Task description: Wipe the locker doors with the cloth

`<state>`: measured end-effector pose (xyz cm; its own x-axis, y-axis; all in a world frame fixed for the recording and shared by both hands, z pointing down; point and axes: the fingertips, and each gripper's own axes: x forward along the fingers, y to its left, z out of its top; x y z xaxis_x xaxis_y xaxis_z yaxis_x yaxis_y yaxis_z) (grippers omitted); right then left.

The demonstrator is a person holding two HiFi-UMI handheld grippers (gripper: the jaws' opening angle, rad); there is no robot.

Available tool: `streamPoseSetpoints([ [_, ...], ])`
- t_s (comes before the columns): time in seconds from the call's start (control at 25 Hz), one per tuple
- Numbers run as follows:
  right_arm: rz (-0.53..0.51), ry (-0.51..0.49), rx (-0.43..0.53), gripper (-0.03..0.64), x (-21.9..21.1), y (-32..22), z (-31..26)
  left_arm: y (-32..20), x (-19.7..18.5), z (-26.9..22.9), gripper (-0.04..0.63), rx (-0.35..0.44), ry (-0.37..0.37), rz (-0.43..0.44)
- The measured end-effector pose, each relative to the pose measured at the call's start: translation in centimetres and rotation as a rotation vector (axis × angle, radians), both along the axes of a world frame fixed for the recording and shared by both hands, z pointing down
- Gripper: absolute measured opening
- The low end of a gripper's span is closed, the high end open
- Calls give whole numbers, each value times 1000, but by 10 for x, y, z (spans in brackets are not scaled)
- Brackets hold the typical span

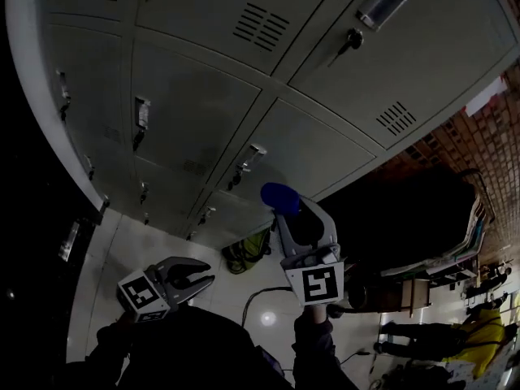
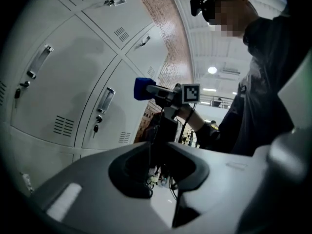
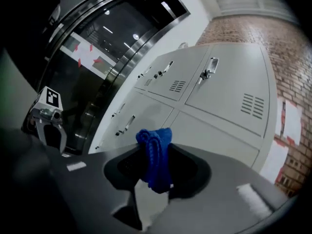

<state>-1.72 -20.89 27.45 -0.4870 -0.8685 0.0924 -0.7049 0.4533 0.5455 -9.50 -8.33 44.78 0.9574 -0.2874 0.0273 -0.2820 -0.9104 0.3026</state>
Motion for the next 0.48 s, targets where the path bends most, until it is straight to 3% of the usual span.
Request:
streamPoseSetpoints([
  [0.2,1,15,135,129,-14,-54,-51,-34,16,-5,72,-48,28,-20],
  [0.48,78,236,227,129,-30,-100,-85,-71,11,-5,72,-52,24,23],
])
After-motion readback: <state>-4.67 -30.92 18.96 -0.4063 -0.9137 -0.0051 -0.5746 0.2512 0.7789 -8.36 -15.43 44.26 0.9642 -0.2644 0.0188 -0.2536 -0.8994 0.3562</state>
